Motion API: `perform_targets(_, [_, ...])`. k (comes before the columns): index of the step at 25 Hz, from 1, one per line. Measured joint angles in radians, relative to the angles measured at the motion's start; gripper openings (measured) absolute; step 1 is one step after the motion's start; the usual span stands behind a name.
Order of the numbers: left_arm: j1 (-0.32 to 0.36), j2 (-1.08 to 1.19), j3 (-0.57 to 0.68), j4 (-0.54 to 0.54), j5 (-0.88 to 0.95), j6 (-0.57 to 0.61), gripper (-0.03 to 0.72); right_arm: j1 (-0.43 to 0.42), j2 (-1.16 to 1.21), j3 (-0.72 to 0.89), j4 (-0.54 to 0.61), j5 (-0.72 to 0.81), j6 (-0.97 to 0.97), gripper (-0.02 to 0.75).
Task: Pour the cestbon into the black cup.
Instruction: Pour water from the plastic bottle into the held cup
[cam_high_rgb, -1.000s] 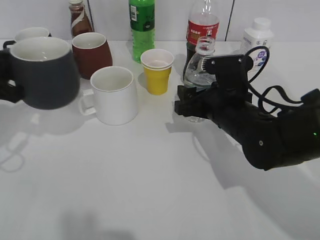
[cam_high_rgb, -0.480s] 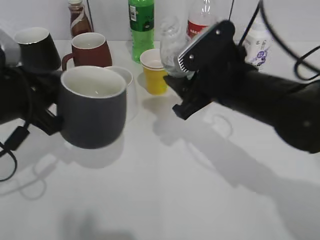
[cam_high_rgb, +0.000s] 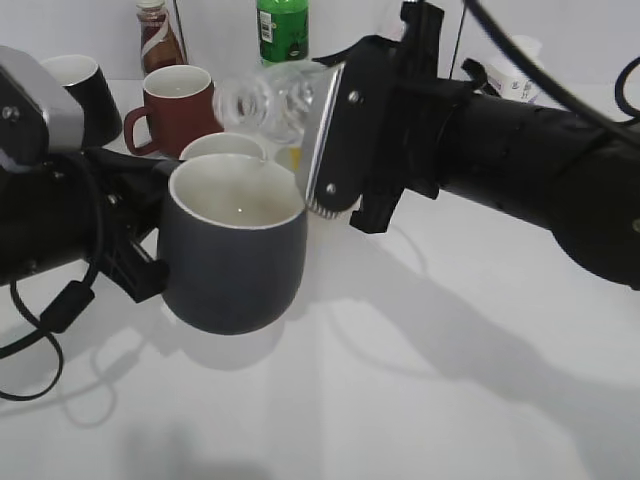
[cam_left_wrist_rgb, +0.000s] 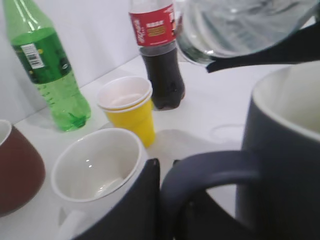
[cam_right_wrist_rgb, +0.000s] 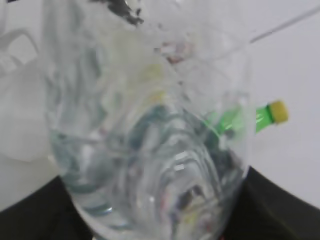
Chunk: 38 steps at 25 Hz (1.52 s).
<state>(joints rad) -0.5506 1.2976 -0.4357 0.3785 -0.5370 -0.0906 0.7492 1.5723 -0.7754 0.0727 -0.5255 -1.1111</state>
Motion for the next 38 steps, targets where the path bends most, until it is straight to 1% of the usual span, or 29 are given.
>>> perform_targets(6, [-0.004, 0.0, 0.0, -0.002, 0.001, 0.0, 0.036, 0.002, -0.001, -0.001, 0.0, -0.027, -0.18, 0.463])
perform_targets(12, [-0.004, 0.0, 0.0, -0.004, 0.008, 0.0, 0.036, 0.002, -0.001, -0.001, 0.007, -0.095, -0.239, 0.463])
perform_targets(18, [-0.004, 0.0, 0.0, -0.009, 0.022, 0.0, 0.036, 0.002, -0.001, -0.001, 0.111, -0.121, -0.393, 0.463])
perform_targets(20, [-0.004, 0.0, 0.0, -0.009, 0.022, 0.0, 0.036, 0.002, -0.001, -0.001, 0.125, -0.124, -0.419, 0.463])
perform_targets(32, [0.004, 0.0, 0.0, -0.011, 0.022, 0.0, 0.036, 0.002, -0.001, -0.001, 0.131, -0.125, -0.567, 0.463])
perform_targets(38, [0.004, 0.0, 0.0, -0.011, 0.022, 0.0, 0.036, 0.002, -0.001, -0.001, 0.13, -0.138, -0.609, 0.463])
